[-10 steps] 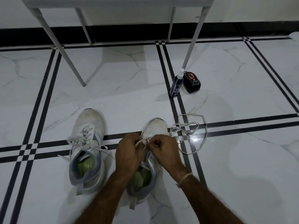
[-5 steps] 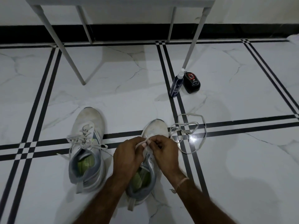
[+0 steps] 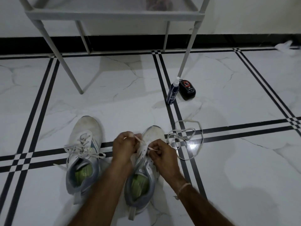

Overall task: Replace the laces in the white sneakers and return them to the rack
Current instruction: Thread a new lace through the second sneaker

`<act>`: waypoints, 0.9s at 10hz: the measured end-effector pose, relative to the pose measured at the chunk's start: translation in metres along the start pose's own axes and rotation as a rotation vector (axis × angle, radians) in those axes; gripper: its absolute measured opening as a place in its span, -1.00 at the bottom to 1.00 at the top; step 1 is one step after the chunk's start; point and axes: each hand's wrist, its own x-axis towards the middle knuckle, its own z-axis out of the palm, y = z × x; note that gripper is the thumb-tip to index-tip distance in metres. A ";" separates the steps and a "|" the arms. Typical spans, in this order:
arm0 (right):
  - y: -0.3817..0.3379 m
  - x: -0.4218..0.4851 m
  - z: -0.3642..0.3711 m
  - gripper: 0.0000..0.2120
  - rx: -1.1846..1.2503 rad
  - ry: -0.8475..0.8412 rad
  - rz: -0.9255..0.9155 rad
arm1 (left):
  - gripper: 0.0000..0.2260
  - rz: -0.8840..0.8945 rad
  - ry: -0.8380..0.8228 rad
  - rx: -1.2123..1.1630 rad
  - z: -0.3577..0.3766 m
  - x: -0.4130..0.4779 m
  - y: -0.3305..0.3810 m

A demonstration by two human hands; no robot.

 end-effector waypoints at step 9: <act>0.000 0.005 -0.007 -0.87 -0.126 -0.047 -0.001 | -0.76 0.112 -0.226 0.287 -0.018 0.003 0.020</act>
